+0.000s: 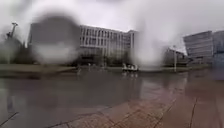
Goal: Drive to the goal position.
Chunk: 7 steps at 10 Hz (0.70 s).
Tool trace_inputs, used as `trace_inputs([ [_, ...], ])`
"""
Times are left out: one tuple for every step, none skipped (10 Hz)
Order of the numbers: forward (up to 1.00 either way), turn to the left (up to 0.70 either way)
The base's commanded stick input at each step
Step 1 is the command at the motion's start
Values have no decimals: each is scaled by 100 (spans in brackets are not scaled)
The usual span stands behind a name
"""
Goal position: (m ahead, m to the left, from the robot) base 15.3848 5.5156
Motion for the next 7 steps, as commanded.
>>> trace_inputs([
  [70, 0],
  [70, 0],
  [70, 0],
  [70, 0],
  [70, 0],
  [70, 0],
  [70, 0],
])
